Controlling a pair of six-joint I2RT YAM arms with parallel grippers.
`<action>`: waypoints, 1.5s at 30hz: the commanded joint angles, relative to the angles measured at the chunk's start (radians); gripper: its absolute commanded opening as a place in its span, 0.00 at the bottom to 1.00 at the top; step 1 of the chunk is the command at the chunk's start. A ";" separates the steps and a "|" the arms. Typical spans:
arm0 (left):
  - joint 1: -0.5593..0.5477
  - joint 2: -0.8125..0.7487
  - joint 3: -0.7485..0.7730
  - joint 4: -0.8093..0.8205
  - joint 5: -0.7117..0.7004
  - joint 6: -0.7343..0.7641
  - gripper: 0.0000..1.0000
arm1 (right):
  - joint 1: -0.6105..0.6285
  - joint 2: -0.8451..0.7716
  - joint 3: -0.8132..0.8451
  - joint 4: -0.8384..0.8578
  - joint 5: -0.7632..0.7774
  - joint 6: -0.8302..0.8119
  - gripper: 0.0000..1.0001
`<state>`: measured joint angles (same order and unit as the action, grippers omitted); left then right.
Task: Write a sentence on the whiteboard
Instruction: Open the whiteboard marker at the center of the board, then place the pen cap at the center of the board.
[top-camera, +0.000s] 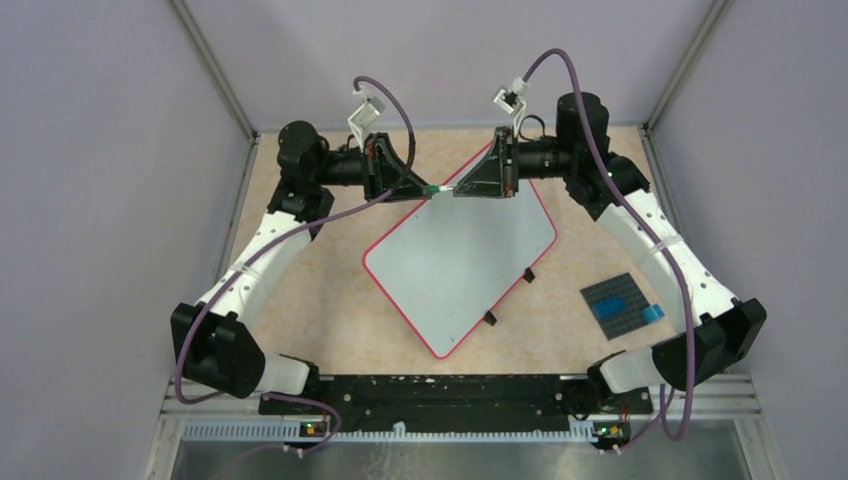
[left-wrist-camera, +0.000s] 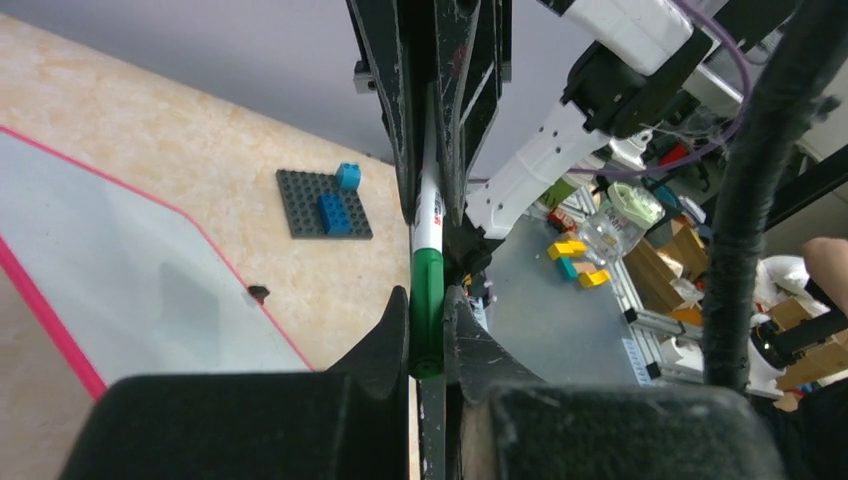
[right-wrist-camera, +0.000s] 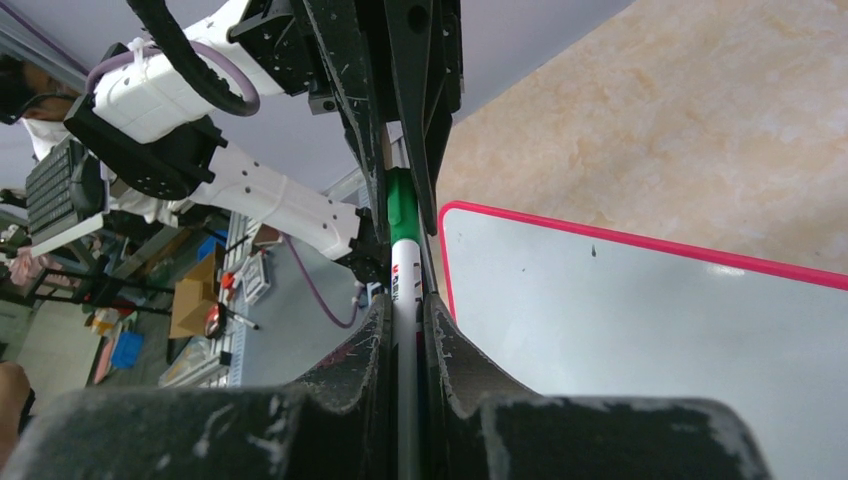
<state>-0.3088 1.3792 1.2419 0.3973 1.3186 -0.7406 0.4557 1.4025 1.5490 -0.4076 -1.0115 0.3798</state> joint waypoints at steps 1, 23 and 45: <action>0.108 -0.035 -0.030 -0.021 -0.005 0.028 0.00 | -0.092 -0.032 -0.020 0.076 -0.068 0.049 0.00; 0.405 0.202 0.275 -1.382 -0.998 1.176 0.00 | -0.349 0.011 0.085 -0.467 0.043 -0.421 0.00; 0.324 0.510 0.125 -1.213 -1.260 1.020 0.00 | -0.417 -0.197 -0.135 -0.248 0.224 -0.371 0.00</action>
<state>0.0273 1.8809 1.3720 -0.8787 0.1005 0.3161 0.0429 1.2228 1.4197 -0.6849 -0.7589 0.0452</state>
